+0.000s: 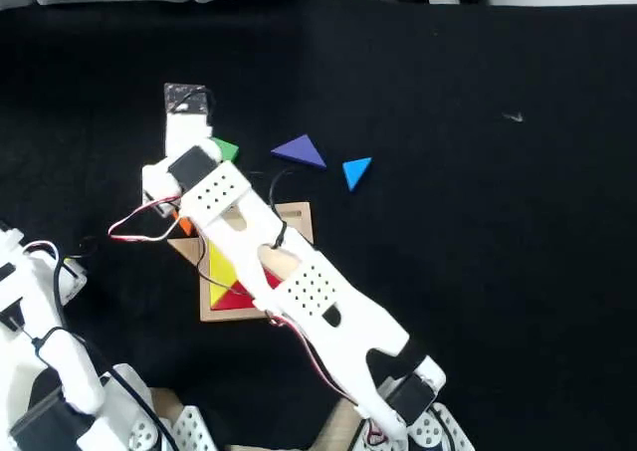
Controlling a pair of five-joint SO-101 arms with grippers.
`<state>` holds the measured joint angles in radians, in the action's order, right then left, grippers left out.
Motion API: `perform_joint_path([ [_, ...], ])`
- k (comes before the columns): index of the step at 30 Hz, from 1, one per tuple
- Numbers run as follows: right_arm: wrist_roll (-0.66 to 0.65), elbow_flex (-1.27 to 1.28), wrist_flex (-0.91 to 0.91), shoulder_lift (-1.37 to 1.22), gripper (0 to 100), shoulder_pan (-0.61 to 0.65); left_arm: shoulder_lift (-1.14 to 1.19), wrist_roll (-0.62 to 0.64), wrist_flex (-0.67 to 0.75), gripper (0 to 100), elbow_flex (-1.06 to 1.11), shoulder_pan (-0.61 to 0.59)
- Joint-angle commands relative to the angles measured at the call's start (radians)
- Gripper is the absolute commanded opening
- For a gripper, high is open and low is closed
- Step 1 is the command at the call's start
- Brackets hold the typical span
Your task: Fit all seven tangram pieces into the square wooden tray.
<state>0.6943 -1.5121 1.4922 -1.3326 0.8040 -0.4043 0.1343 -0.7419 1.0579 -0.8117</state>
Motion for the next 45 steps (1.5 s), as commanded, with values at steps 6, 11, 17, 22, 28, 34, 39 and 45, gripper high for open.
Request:
perform_joint_path([
  [6, -0.147, -0.058, 0.008, 0.013, 19.7, 0.017, -0.037, 0.008, 0.012, 18, -0.001, -0.013],
  [11, -0.195, -0.058, 0.057, 0.013, 20.1, 0.020, -0.037, 0.006, 0.005, 18, 0.005, -0.016],
  [17, -0.298, 0.033, 0.058, 0.015, 20.1, 0.023, -0.037, -0.101, -0.071, 18, -0.036, -0.194],
  [22, -0.397, 0.010, 0.054, 0.018, 19.8, 0.060, -0.028, -0.101, -0.072, 18, -0.036, -0.294],
  [28, -0.400, -0.148, 0.086, 0.012, 20.1, 0.077, -0.028, -0.100, -0.072, 18, -0.036, -0.302],
  [34, -0.407, -0.056, 0.052, 0.013, 20.1, 0.077, -0.035, -0.100, -0.063, 18, -0.013, -0.292],
  [39, -0.407, 0.019, 0.005, 0.016, 20.1, 0.075, -0.035, -0.100, -0.063, 18, -0.013, -0.292],
  [45, -0.407, 0.025, 0.006, 0.013, 20.1, 0.061, -0.032, -0.098, -0.055, 18, -0.010, -0.277],
])
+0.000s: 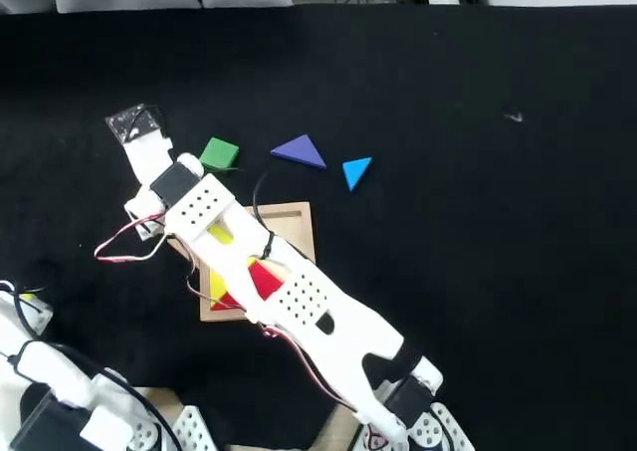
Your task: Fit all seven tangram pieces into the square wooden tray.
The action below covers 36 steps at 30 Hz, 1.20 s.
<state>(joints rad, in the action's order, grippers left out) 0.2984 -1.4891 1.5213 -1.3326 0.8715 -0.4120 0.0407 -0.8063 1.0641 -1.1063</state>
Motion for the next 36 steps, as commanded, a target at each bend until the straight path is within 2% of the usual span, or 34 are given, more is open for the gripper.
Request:
perform_joint_path([
  [1, -0.012, 0.002, -0.021, 0.012, 20.1, -0.009, -0.021, -0.005, 0.017, 18, -0.013, 0.025],
  [4, -0.020, 0.002, -0.017, 0.015, 19.8, -0.023, -0.020, -0.005, 0.023, 18, -0.010, 0.028],
  [8, -0.121, -0.005, -0.017, 0.016, 18.4, -0.021, -0.020, -0.005, 0.023, 18, -0.010, 0.028],
  [14, -0.180, -0.007, -0.025, 0.018, 0.8, -0.025, -0.020, -0.005, 0.023, 18, -0.010, 0.030],
  [17, -0.226, -0.027, -0.015, 0.019, 1.8, -0.035, -0.020, -0.005, 0.023, 18, -0.010, 0.039],
  [22, -0.241, -0.197, 0.089, 0.027, 1.0, -0.087, -0.020, -0.005, 0.015, 18, -0.008, 0.071],
  [28, -0.241, -0.185, 0.236, 0.225, 1.0, -0.129, -0.029, -0.005, 0.021, 18, 0.007, 0.073],
  [36, -0.265, -0.096, 0.245, 0.625, 1.0, -0.132, -0.029, -0.009, 0.023, 18, 0.016, 0.096],
])
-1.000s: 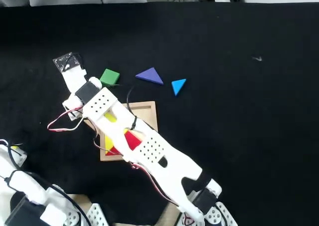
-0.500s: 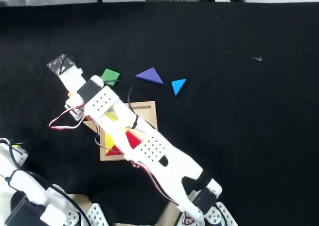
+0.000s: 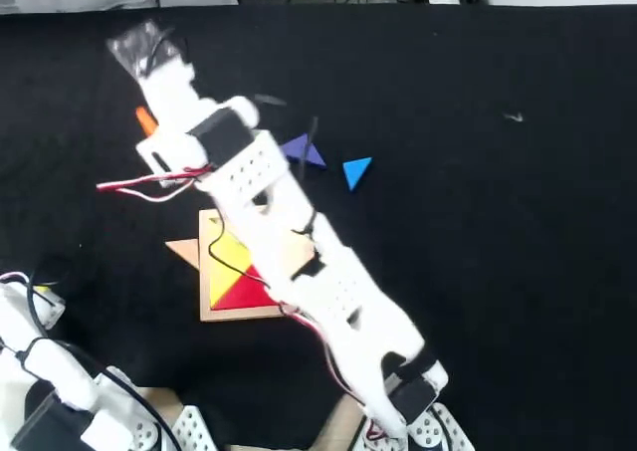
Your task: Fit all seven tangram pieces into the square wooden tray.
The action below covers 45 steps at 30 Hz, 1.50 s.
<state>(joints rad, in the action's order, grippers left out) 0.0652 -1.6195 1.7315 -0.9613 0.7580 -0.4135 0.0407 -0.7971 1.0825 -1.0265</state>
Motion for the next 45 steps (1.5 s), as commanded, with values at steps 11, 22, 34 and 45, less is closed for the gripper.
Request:
perform_joint_path([
  [11, -0.063, 0.516, 0.035, 0.756, 1.1, -0.206, -0.028, -0.012, 0.014, 18, -0.002, 0.018],
  [22, -0.071, 1.503, -0.143, 1.419, 1.1, -0.247, -0.028, -0.012, 0.014, 18, -0.002, 0.019],
  [34, -0.167, 2.410, -0.819, 1.570, 1.1, -0.393, -0.026, -0.012, 0.014, 18, -0.002, 0.021],
  [45, -0.028, 2.497, -1.014, 1.316, 1.1, -0.261, -0.026, -0.012, 0.014, 18, -0.002, 0.056],
])
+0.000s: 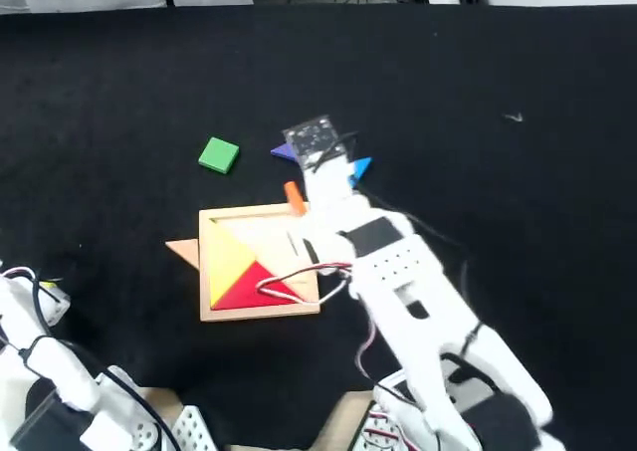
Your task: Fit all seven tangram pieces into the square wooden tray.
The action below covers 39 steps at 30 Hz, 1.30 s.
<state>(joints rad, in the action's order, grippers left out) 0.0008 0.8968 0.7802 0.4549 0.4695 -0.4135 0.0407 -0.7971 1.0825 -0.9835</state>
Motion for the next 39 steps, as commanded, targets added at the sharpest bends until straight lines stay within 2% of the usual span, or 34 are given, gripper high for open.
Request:
perform_joint_path([
  [1, 0.054, -0.028, -0.075, -0.143, 1.1, 0.029, -0.026, -0.012, 0.014, 18, -0.002, 0.013],
  [7, 0.121, -0.119, -0.049, -0.320, 1.1, 0.029, -0.026, -0.012, 0.014, 18, -0.002, 0.013],
  [19, 0.121, -0.022, -0.021, -0.165, 1.1, 0.031, -0.026, -0.012, 0.014, 18, -0.002, 0.015],
  [30, 0.084, 0.024, -0.084, -0.142, 1.4, 0.031, -0.028, -0.012, 0.014, 18, -0.002, 0.015],
  [35, 0.074, 0.025, -0.084, -0.142, 10.4, 0.032, -0.028, -0.012, 0.014, 18, -0.004, 0.015],
  [39, 0.071, 0.028, -0.084, -0.136, 10.9, 0.072, -0.028, -0.012, 0.014, 18, -0.004, 0.015],
])
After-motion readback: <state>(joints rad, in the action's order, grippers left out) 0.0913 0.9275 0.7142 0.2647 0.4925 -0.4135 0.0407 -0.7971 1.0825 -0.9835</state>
